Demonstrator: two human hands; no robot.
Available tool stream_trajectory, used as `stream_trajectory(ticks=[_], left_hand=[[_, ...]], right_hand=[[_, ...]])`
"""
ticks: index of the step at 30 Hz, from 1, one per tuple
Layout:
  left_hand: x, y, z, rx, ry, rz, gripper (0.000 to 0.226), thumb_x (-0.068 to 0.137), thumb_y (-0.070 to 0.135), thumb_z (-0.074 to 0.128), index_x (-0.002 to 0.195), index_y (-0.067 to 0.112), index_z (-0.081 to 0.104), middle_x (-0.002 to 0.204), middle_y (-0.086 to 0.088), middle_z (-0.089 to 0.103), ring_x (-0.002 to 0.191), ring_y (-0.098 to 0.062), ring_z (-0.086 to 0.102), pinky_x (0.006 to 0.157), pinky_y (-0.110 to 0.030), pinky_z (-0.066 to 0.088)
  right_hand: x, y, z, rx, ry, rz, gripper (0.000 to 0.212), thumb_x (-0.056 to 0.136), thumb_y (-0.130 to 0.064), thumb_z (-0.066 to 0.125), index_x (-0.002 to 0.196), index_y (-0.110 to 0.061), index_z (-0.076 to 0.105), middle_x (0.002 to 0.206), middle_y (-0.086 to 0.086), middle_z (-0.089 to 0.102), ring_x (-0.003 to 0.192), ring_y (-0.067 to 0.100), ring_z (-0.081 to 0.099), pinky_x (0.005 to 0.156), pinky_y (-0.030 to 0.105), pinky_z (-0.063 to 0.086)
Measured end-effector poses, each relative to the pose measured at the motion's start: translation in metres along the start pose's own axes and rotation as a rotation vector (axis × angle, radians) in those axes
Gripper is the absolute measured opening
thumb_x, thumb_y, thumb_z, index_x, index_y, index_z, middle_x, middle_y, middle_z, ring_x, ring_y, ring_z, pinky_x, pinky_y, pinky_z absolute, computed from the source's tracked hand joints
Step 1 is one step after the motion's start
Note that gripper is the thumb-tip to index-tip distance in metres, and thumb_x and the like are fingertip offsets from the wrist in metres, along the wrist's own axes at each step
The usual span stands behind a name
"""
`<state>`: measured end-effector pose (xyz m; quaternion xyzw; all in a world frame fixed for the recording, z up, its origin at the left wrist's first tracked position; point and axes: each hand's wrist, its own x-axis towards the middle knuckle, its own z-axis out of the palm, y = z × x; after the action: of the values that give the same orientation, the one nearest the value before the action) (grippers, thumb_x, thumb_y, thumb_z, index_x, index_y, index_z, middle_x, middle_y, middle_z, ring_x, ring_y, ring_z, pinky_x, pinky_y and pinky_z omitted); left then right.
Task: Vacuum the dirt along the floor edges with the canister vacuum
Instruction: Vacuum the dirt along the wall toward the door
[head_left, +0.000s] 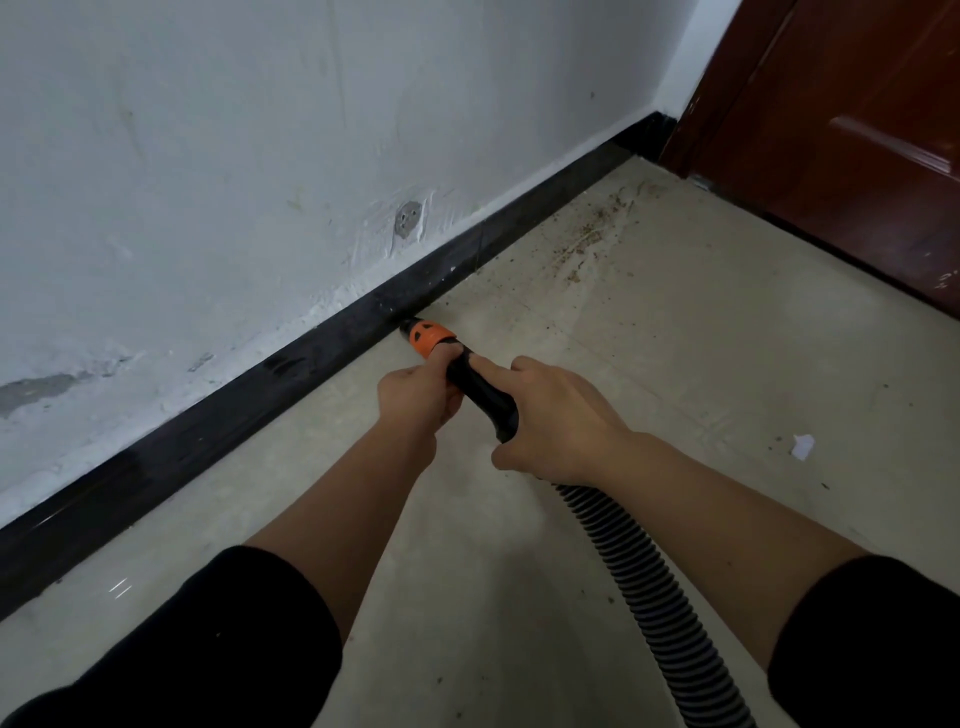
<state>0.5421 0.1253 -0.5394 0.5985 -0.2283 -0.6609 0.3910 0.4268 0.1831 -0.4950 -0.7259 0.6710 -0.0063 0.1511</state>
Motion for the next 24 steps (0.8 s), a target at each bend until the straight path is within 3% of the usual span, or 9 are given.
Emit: stream_trajectory(ticks=[12, 18, 24], left_hand=[[0.009, 0.001, 0.015, 0.045, -0.084, 0.004, 0.022, 0.092, 0.025, 0.065, 0.078, 0.009, 0.058, 0.080, -0.007, 0.062, 0.072, -0.014, 0.060, 0.066, -0.021, 0.053], [0.019, 0.000, 0.038, 0.051, -0.108, 0.013, 0.025, 0.092, 0.025, 0.065, 0.074, 0.010, 0.056, 0.077, -0.005, 0.060, 0.070, -0.013, 0.058, 0.068, -0.023, 0.053], [0.028, 0.002, 0.057, 0.069, -0.109, 0.013, 0.024, 0.091, 0.027, 0.067, 0.076, 0.010, 0.057, 0.080, -0.006, 0.062, 0.072, -0.014, 0.060, 0.062, -0.020, 0.053]], right_hand=[[0.002, 0.011, -0.001, 0.001, 0.005, 0.039, 0.096, 0.078, -0.030, 0.071, 0.153, -0.035, 0.011, 0.103, -0.003, 0.042, 0.087, 0.014, 0.048, 0.074, 0.027, 0.048], [0.010, 0.029, -0.006, -0.014, 0.014, 0.074, 0.096, 0.077, -0.029, 0.072, 0.152, -0.035, 0.013, 0.097, -0.003, 0.040, 0.082, 0.016, 0.047, 0.062, 0.024, 0.037], [0.018, 0.046, -0.010, 0.005, 0.017, 0.099, 0.096, 0.076, -0.029, 0.072, 0.152, -0.036, 0.014, 0.098, -0.003, 0.041, 0.081, 0.016, 0.049, 0.062, 0.026, 0.040]])
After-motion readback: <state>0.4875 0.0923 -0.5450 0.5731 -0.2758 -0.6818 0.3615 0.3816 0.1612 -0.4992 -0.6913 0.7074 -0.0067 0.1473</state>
